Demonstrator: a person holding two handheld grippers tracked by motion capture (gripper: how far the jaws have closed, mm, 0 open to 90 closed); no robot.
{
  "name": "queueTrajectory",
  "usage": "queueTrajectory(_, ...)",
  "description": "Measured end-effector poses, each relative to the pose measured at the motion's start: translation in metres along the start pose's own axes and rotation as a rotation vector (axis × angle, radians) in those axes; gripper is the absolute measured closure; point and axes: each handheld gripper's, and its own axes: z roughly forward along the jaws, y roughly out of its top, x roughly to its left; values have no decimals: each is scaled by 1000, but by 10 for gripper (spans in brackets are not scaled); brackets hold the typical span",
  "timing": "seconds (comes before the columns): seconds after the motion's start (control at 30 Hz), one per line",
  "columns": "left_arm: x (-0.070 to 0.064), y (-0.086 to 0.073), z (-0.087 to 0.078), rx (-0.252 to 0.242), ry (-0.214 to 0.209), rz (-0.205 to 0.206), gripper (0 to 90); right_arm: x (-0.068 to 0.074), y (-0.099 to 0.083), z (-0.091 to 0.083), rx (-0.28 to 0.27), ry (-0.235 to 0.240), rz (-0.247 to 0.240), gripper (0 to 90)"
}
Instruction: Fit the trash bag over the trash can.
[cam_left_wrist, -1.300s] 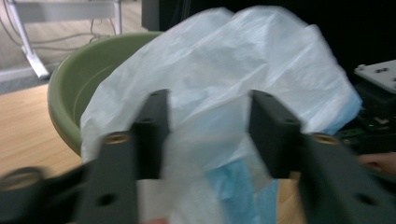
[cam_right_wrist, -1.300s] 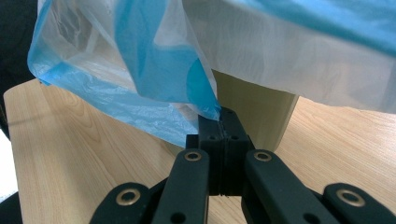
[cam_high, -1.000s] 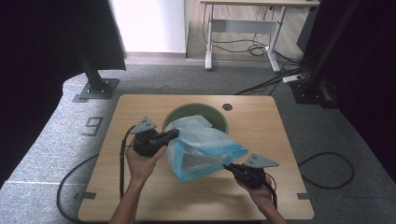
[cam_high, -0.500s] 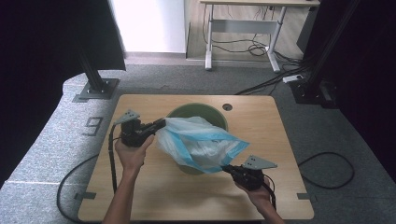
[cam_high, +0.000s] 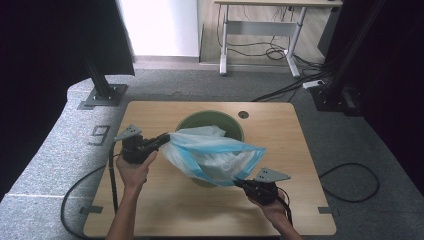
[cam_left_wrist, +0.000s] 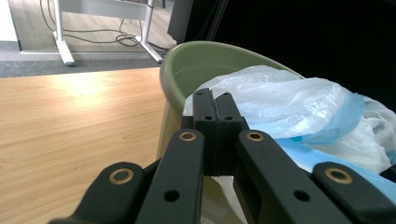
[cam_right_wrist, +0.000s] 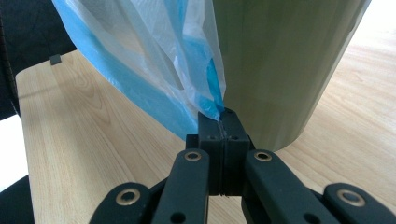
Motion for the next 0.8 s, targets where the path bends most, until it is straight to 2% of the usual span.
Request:
queueTrajectory(0.13, 1, -2, -2, -1, -3, 1, 898, -2, -3, 3, 5, 13, 18, 881)
queueTrajectory(0.17, 1, -1, -2, -2, -6, 1, 898, -3, -3, 2, 6, 13, 19, 856)
queueTrajectory(0.23, 1, -1, -2, -5, -10, 0, 898, -5, -2, -3, 13, -7, 11, 706)
queueTrajectory(0.27, 0, 0, -2, -6, -11, 2, 898, -6, -1, -5, 16, -20, 9, 663)
queueTrajectory(0.33, 0, 1, -3, -10, -10, 5, 898, -11, 1, -18, 0, -59, 14, 588)
queueTrajectory(0.43, -2, 2, -5, -17, -14, 11, 898, -22, 4, -41, -29, -109, 28, 537)
queueTrajectory(0.6, -4, 2, -7, -26, -20, 24, 898, -39, 15, -80, -86, -186, 35, 515)
queueTrajectory(0.67, -5, 2, -7, -28, -25, 24, 898, -43, 22, -92, -104, -210, 23, 510)
queueTrajectory(0.73, -7, 3, -7, -28, -25, 27, 898, -45, 31, -100, -124, -220, 14, 506)
queueTrajectory(0.8, -8, 4, -7, -28, -26, 29, 898, -47, 39, -103, -149, -209, 6, 500)
